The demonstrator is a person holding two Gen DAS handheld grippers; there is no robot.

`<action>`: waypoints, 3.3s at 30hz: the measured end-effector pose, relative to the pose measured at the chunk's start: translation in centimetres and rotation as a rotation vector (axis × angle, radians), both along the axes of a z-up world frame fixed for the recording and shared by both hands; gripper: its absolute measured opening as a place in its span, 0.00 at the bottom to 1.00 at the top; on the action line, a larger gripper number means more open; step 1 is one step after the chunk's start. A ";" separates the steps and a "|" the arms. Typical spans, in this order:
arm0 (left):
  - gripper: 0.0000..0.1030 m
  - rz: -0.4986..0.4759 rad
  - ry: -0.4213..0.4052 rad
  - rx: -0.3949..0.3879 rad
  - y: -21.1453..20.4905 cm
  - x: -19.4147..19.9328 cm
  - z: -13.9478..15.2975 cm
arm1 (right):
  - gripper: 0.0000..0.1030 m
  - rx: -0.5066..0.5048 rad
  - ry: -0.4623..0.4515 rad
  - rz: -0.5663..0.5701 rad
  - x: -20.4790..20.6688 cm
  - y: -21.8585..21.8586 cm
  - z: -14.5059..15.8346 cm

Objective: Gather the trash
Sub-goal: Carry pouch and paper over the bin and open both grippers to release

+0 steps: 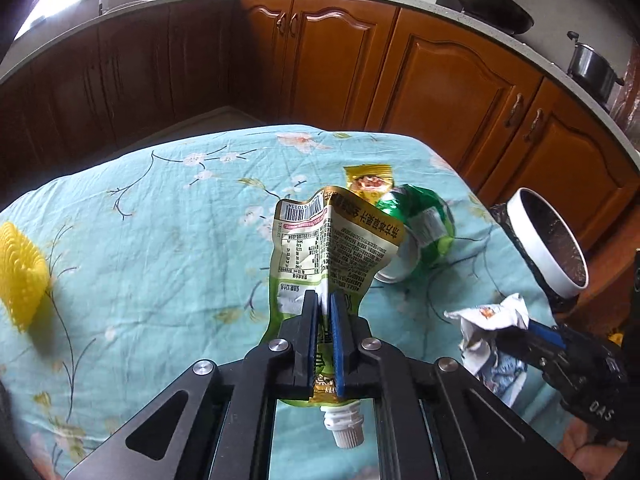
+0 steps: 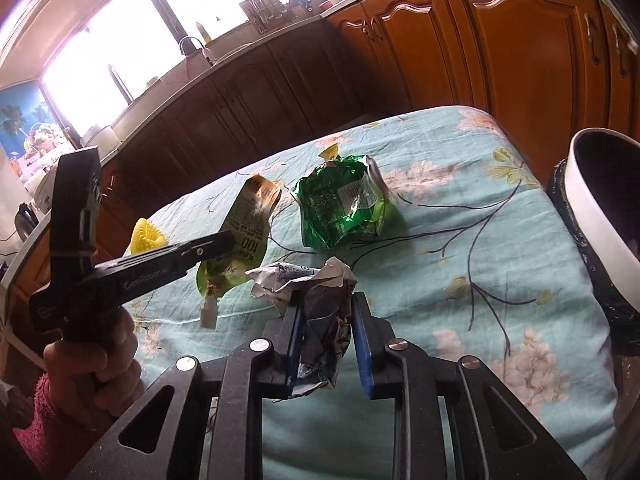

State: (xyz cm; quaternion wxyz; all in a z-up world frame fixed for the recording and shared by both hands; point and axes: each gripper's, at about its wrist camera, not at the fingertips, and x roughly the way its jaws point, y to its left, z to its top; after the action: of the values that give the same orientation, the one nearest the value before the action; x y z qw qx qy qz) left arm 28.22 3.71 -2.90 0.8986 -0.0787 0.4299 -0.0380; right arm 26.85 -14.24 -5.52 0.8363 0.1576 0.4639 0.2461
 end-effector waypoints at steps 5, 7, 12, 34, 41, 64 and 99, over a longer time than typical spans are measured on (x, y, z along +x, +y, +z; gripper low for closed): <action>0.04 -0.057 -0.006 -0.033 -2.7 -1.6 0.9 | 0.23 0.009 -0.013 -0.055 -1.3 -3.0 0.8; 0.04 -0.084 -0.016 -0.037 -3.7 -2.5 1.7 | 0.23 0.008 -0.023 -0.080 -1.7 -4.4 1.1; 0.04 -0.150 -0.015 -0.049 -6.4 -3.4 2.2 | 0.23 0.001 -0.041 -0.151 -2.9 -8.2 1.9; 0.04 -0.335 -0.026 -0.031 -17.2 -0.8 2.8 | 0.23 -0.029 -0.065 -0.375 -4.0 -20.4 2.1; 0.04 -0.353 -0.025 -0.032 -18.6 0.5 2.6 | 0.23 -0.034 -0.069 -0.401 -3.7 -22.0 2.1; 0.04 -0.411 -0.018 -0.004 -24.0 7.6 2.8 | 0.23 -0.081 -0.062 -0.461 0.4 -25.6 1.6; 0.19 -0.421 -0.037 -0.032 -26.7 9.6 1.9 | 0.61 -0.079 0.001 -0.471 3.8 -27.8 -0.4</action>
State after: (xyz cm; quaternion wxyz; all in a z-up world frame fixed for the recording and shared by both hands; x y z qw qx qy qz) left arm 37.85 -23.01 -0.96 0.8772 -0.0004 0.4197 -0.2333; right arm 30.66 -42.01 -5.91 0.8759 0.2286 0.4242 0.0258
